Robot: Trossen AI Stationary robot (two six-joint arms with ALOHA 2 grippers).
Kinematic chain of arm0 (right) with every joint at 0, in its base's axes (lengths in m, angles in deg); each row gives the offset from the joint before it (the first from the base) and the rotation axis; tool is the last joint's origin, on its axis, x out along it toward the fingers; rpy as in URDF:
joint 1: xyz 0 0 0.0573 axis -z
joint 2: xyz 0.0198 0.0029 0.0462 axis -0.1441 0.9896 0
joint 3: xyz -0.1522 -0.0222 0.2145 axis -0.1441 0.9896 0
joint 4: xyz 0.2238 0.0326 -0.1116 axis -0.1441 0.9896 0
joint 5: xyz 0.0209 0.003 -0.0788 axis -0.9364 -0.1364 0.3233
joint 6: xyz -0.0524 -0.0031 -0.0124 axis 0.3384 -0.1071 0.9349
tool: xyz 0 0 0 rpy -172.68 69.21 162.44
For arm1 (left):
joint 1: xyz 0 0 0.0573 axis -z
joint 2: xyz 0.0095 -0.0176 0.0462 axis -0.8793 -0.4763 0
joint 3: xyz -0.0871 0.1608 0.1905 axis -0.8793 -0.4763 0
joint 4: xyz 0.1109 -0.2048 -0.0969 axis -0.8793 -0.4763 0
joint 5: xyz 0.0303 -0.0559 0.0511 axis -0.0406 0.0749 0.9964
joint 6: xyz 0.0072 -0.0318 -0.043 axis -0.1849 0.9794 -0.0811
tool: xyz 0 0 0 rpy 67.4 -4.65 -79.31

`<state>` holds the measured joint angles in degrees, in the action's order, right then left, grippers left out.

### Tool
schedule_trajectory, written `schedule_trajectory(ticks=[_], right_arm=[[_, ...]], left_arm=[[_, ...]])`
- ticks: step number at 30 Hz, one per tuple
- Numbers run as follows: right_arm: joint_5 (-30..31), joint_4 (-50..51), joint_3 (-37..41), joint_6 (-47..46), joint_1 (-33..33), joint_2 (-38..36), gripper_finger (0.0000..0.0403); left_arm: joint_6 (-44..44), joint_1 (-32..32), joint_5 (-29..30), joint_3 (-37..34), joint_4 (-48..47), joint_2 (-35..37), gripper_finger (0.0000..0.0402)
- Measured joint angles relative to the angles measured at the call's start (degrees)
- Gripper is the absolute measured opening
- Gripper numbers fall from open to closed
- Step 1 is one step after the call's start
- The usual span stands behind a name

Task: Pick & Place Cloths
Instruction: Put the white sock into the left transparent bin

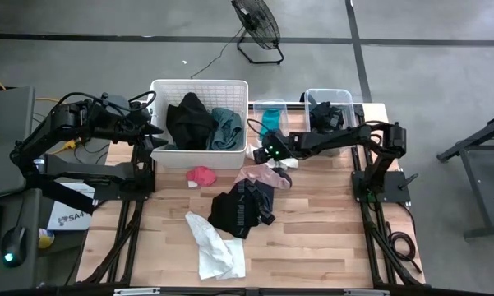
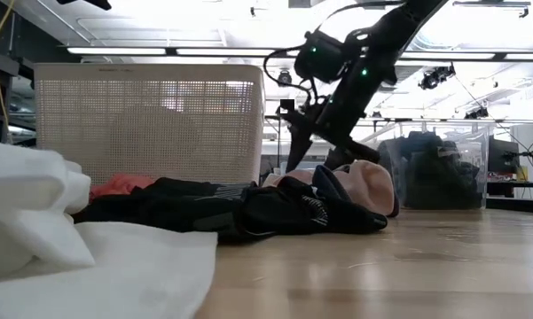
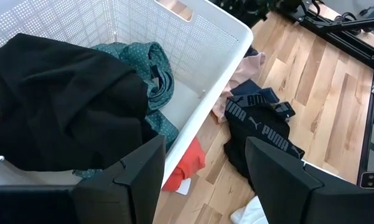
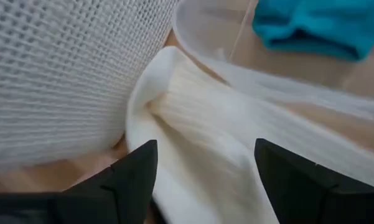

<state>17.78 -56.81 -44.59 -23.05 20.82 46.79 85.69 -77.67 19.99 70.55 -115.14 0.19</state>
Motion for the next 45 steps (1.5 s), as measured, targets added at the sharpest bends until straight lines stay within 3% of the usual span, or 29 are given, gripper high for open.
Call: schedule_trajectory(ticks=[10, 17, 22, 30, 45], right_arm=[[2.3, -4.1, 0.0, 2.4, -1.8, 7.0, 0.0252], [4.3, -3.5, -0.3, -3.2, -4.1, 10.2, 0.0245], [2.9, -3.0, -0.2, -5.2, -4.8, 10.1, 0.0186], [-3.4, -4.9, 0.0, -10.2, -4.7, 10.3, 0.0018], [-0.3, -3.4, 0.3, -6.5, -5.5, -2.6, 0.0006]], left_arm=[[0.0, 0.0, -0.1, 0.0, 0.0, 0.0, 0.0216], [0.0, 0.0, -0.5, 0.0, 0.0, 0.0, 0.0216], [0.0, 0.0, -0.5, 0.0, 0.0, 0.0, 0.0216], [0.0, 0.0, -0.5, 0.0, -0.1, 0.0, 0.0216], [0.0, 0.0, -0.6, 0.0, -3.7, 0.0, 0.0216]])
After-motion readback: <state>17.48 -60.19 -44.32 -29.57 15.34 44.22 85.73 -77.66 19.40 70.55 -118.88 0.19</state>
